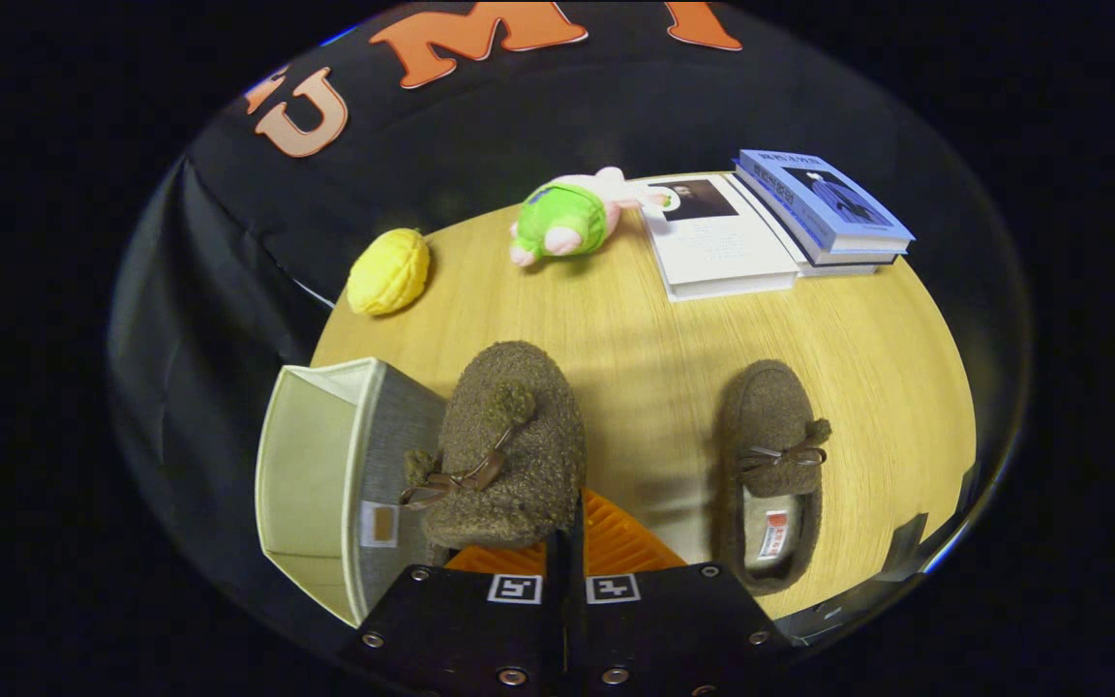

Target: Open the storage box then place both shoes into the box .Put the left shoe in first, then the right shoe, with the right side of both shoes facing outward in a uniform manner.

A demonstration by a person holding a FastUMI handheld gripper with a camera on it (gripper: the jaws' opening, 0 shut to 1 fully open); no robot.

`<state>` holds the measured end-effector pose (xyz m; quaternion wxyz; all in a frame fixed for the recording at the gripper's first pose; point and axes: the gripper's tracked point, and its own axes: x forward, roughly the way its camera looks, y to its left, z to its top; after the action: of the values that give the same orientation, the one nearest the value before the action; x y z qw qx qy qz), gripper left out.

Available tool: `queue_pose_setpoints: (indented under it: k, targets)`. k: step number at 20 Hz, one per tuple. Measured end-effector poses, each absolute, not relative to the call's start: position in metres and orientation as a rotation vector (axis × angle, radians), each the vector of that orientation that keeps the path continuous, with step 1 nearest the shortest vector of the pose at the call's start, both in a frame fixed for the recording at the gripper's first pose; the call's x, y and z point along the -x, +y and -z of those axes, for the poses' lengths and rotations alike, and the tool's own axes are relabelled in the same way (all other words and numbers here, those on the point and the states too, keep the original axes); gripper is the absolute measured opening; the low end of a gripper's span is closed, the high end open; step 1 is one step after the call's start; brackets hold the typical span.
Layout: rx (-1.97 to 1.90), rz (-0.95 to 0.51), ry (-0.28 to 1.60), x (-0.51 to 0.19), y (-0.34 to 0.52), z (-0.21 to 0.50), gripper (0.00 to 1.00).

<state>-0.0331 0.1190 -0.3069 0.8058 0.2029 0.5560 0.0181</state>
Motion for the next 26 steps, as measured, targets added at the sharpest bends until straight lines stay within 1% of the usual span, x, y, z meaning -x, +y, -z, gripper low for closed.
queue_pose_setpoints:
  k: [6, 10, 17, 22, 26]
  targets:
    - [-0.511, -0.149, 1.136, 0.011, 0.177, 0.233, 0.02]
    - [-0.519, -0.220, 1.112, -0.003, 0.226, 0.209, 0.03]
    - [-0.448, -0.271, 1.226, 0.008, 0.317, 0.250, 0.03]
    - [-0.427, -0.201, 1.298, 0.012, 0.339, 0.295, 0.03]
    - [-0.407, -0.151, 1.320, 0.004, 0.341, 0.314, 0.03]
